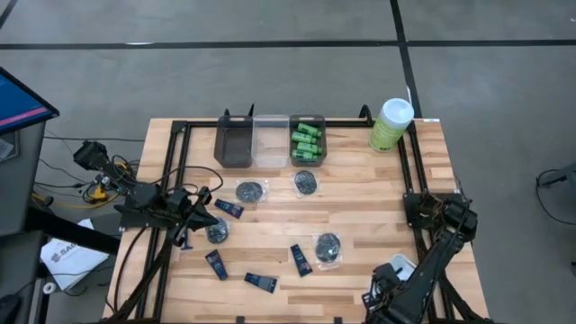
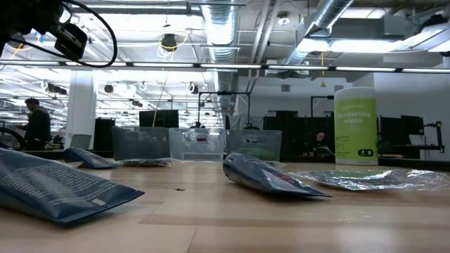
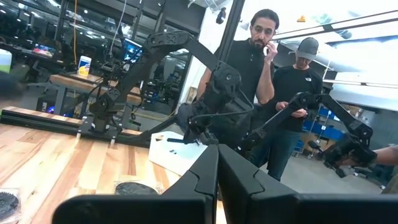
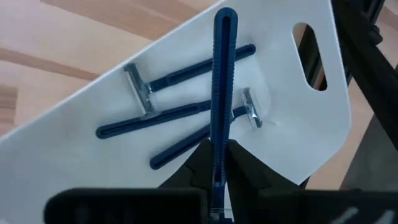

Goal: Pick & Place Travel size toiletries
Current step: Put the blue razor into the white bin, then put the blue shave cream into the transparent bin

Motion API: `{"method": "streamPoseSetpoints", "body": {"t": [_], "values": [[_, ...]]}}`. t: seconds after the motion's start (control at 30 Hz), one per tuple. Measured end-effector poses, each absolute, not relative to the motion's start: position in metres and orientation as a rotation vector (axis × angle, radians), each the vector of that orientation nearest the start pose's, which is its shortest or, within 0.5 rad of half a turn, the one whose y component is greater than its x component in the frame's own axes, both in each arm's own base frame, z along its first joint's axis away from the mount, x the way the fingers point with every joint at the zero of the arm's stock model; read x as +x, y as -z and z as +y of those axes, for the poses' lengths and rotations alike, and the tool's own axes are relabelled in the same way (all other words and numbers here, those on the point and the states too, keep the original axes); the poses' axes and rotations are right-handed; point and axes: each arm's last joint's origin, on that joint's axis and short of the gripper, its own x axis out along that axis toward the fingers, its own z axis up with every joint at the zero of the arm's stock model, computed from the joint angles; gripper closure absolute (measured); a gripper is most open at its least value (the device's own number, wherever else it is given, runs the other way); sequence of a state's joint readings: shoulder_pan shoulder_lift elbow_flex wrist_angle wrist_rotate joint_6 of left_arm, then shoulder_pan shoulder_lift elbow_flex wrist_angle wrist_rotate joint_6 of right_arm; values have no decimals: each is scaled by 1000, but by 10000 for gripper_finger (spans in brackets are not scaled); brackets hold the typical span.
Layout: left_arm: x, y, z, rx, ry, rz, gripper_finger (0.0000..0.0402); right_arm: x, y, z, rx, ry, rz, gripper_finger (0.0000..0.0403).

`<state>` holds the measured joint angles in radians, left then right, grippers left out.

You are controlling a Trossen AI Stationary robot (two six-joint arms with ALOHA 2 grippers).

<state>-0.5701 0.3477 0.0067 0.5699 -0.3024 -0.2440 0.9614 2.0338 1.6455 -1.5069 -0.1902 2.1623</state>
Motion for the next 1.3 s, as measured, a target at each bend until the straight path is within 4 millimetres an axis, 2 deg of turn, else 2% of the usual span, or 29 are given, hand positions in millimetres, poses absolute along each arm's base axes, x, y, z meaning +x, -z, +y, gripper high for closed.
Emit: {"method": "streamPoseSetpoints", "body": {"t": [0.2,0.3,0.5,0.63,0.73,0.8,0.97,1.03,1.13,1.2,1.3], "values": [[102,-190,-55,-338,291,-174,399,199,-203,296,704,1232,1557,378],[102,-190,-55,-339,291,-174,399,200,-203,296,700,1218,1570,362],[102,-190,-55,-339,291,-175,399,200,-204,296,686,1191,1586,286],[102,-190,-55,-339,291,-175,399,203,-214,296,653,1119,1579,233],[102,-190,-55,-338,291,-174,399,208,-237,292,579,1037,1479,207],[102,-190,-55,-338,291,-174,399,214,-258,285,560,911,1362,202],[102,-191,-55,-346,293,-191,399,217,-319,241,396,688,955,221],[101,-193,-55,-353,294,-207,399,214,-346,219,297,630,797,238],[101,-193,-55,-356,295,-212,399,199,-382,184,151,563,666,275],[101,-193,-55,-355,295,-211,399,186,-397,162,63,531,621,309],[101,-194,-55,-356,295,-213,399,164,-410,131,-27,485,565,368]]}}
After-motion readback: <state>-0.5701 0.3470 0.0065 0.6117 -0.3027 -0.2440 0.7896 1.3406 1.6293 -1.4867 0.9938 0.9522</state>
